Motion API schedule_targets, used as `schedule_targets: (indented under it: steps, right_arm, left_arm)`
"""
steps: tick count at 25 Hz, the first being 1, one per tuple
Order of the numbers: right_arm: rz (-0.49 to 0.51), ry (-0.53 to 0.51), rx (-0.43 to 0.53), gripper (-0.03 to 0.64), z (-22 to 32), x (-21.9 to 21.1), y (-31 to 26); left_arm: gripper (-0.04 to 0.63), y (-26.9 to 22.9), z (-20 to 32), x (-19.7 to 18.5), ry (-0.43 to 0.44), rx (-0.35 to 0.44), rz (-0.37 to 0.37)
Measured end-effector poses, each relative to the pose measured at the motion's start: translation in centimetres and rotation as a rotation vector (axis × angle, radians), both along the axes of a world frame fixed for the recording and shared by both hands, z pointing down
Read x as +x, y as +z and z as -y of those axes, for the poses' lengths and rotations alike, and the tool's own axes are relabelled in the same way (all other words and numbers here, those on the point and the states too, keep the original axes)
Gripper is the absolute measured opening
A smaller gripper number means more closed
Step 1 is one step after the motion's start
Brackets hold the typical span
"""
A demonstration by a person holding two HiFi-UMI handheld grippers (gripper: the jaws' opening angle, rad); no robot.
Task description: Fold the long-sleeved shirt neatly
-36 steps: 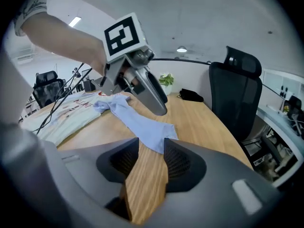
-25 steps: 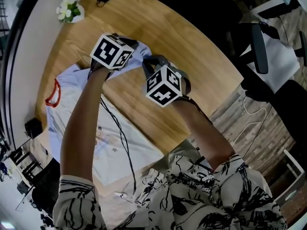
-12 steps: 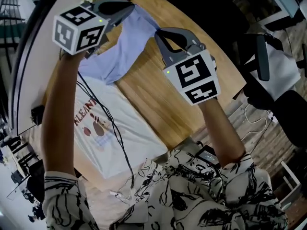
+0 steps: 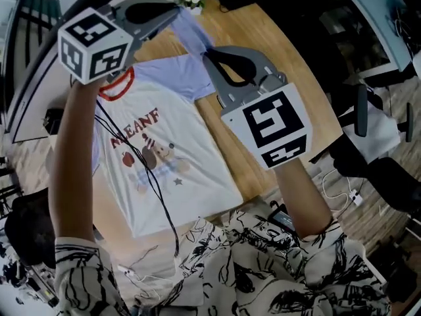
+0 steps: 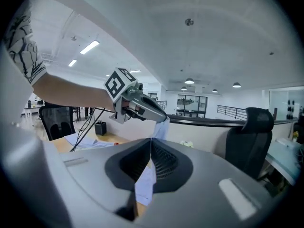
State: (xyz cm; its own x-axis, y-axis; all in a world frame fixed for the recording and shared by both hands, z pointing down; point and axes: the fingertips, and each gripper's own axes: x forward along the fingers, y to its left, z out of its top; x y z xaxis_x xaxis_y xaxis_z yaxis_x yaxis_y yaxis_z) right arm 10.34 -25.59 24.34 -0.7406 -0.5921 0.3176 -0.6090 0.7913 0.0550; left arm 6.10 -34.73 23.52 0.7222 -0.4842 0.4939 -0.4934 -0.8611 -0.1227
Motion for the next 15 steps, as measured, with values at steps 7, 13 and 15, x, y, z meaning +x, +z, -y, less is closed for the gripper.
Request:
schedule_targets:
  steps: [7,13,15]
  right_arm:
    - [0.013,-0.053,0.009,0.015,-6.5,-12.3,-1.6]
    - [0.007,-0.076,0.014,0.017,-10.7,-21.4,-0.1]
    - [-0.015,-0.086,0.017,0.017,-11.7,-23.8,1.6]
  left_arm:
    - [0.018,-1.2,-5.7,-11.5,-0.124,0.018,-0.017]
    - [0.018,0.2,-10.1,-21.1,-0.183,0.018,0.014]
    - [0.020,1.8,-11.4,-24.1,-0.213,-0.001,0.015]
